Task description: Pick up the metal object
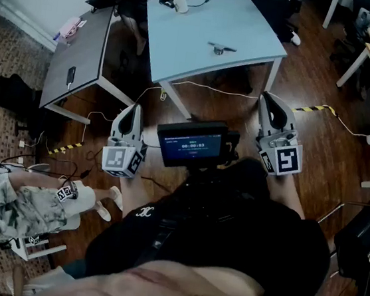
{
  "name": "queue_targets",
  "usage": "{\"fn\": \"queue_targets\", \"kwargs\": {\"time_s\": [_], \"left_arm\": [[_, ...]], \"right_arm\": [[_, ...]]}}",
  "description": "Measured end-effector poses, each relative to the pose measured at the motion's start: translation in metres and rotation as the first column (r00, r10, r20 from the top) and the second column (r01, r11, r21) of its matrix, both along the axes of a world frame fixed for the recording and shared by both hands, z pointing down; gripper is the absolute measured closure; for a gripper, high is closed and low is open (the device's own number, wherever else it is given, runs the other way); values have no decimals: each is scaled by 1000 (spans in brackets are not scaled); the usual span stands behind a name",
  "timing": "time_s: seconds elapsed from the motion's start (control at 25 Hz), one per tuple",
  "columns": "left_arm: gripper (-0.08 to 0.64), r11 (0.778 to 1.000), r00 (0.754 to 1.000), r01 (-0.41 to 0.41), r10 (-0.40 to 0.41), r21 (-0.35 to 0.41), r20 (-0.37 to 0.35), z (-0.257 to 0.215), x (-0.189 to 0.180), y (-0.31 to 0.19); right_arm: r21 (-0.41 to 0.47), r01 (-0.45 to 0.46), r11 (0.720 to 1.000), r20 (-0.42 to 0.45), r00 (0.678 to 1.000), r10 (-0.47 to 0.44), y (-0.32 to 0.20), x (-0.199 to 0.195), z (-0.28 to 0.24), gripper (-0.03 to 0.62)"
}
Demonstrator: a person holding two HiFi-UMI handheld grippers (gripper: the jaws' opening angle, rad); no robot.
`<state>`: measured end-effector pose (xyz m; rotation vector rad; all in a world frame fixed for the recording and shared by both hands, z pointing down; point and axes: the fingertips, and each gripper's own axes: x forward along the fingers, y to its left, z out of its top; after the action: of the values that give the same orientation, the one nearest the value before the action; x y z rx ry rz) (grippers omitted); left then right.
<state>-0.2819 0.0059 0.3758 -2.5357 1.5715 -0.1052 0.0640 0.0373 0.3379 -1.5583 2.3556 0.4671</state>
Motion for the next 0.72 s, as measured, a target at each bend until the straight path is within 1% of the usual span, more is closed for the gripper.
{"fn": "queue_targets", "kwargs": {"time_s": [0.2, 0.36, 0.48, 0.6, 0.72], "left_arm": [[560, 1000, 1000, 1, -1, 0, 9, 10, -2, -11], [560, 1000, 1000, 20, -20, -9, 1, 17, -9, -28], [560, 999, 1000, 30, -30, -19, 1, 19, -4, -54], [560, 999, 999, 44, -44, -30, 3, 18, 4, -85], [560, 998, 998, 54, -54, -34, 14, 16, 16, -118]], "right_arm": [[-3, 15, 1000, 12, 1000, -15, -16, -4, 9, 589], [-10, 35, 999, -26, 999, -36, -36, -17, 17, 589], [-29, 48, 998, -26, 998, -49, -67, -11, 22, 580], [-51, 64, 997, 1, 998, -64, -107, -1, 25, 580], [-49, 82, 995, 7, 997, -81, -146, 8, 23, 580]]}}
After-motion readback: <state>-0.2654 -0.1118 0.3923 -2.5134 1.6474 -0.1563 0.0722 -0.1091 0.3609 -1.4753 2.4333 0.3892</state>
